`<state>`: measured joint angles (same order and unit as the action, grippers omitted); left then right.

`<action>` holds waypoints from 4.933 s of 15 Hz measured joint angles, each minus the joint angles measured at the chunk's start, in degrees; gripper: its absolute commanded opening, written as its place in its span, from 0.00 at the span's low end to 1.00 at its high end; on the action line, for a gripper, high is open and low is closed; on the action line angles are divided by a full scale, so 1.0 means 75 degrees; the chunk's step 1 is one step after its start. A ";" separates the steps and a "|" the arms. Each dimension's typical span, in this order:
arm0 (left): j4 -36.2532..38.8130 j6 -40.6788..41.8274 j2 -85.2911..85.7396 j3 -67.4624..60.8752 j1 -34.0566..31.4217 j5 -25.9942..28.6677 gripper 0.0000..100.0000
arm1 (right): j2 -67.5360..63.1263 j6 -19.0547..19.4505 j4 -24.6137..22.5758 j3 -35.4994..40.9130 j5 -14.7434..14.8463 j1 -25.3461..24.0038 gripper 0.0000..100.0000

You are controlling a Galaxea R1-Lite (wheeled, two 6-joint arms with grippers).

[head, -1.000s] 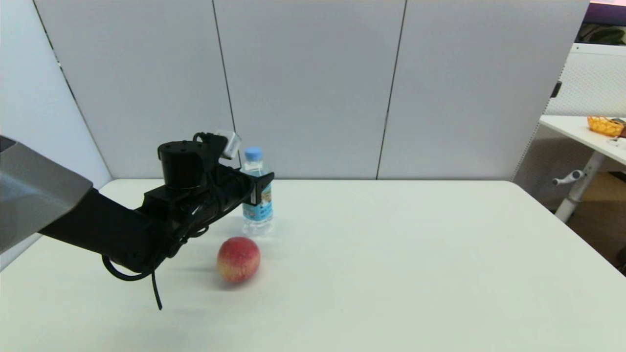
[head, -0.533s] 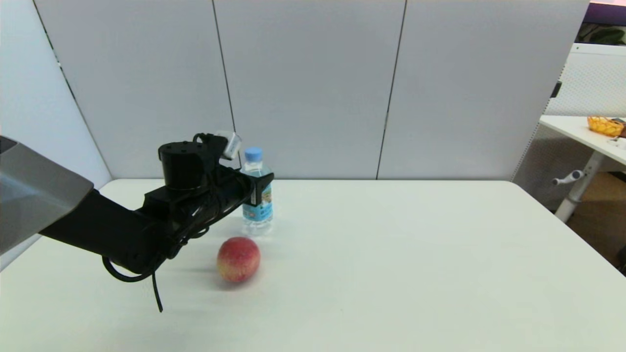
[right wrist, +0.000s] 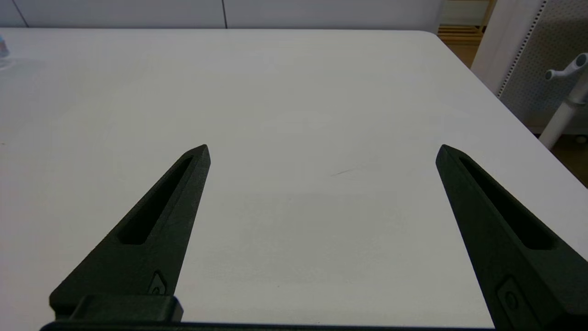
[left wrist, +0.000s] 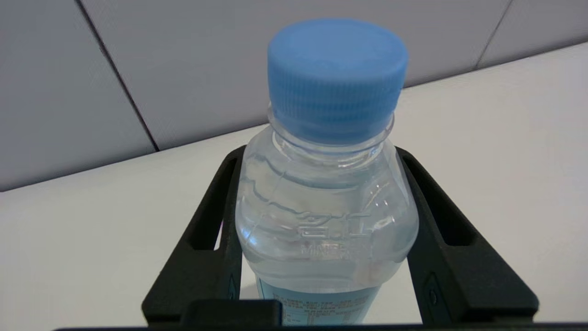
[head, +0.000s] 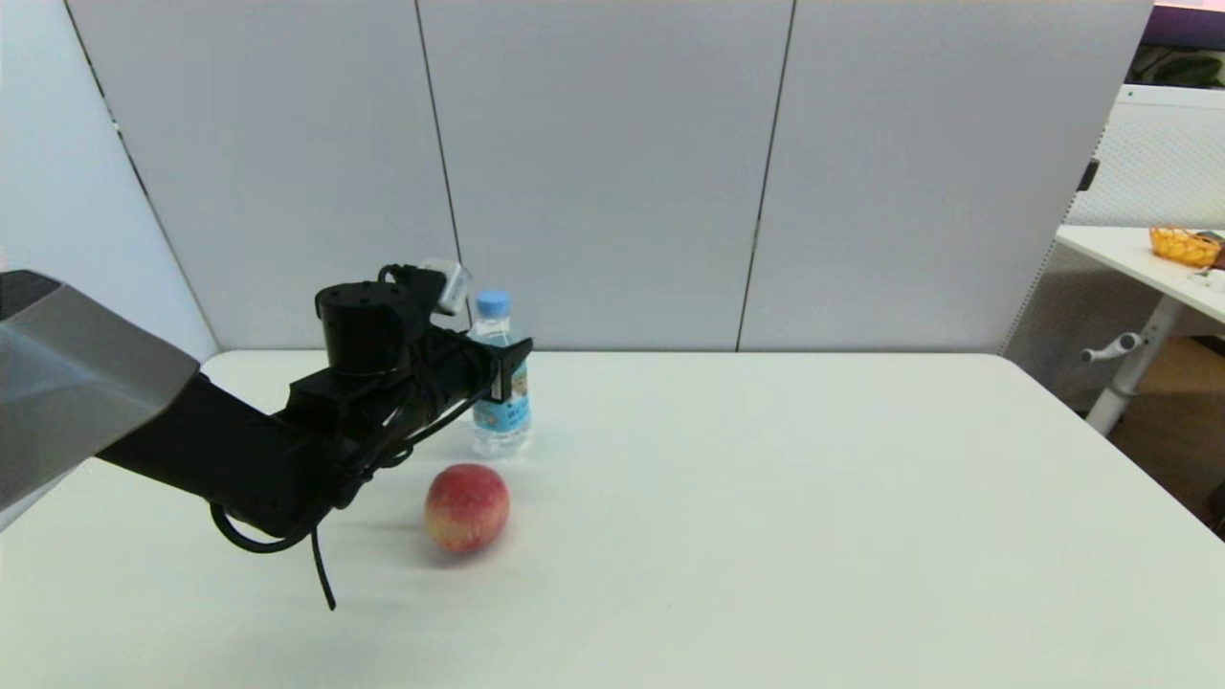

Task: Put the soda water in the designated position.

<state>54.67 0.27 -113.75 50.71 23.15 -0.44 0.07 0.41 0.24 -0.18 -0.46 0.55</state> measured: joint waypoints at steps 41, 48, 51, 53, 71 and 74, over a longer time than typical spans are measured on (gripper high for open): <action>-0.0770 0.0033 0.2011 -0.1728 -0.0005 -0.0359 1.00 | 0.0000 0.0003 0.0003 0.0000 0.0003 0.0003 1.00; -0.1161 -0.0021 0.5429 -0.3730 -0.0070 -0.0364 1.00 | 0.0000 0.0000 0.0000 0.0000 0.0007 0.0000 1.00; -0.1447 -0.0018 0.6884 -0.4454 -0.0218 -0.0364 1.00 | 0.0000 0.0000 0.0003 0.0000 0.0000 0.0003 1.00; -0.1863 0.0033 0.7810 -0.4738 -0.0554 -0.0335 1.00 | 0.0000 0.0000 0.0003 0.0000 0.0003 0.0007 1.00; -0.5817 0.0933 1.4187 -0.6723 -0.3033 0.0158 1.00 | 0.0000 0.0000 0.0000 0.0000 0.0007 0.0000 1.00; -0.7210 0.0626 1.4899 -0.6747 -0.3059 0.0120 1.00 | 0.0000 -0.0002 -0.0005 0.0000 0.0007 0.0000 1.00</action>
<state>0.60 4.96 -2.01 0.11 0.21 0.46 0.07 0.40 0.21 -0.18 -0.41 0.55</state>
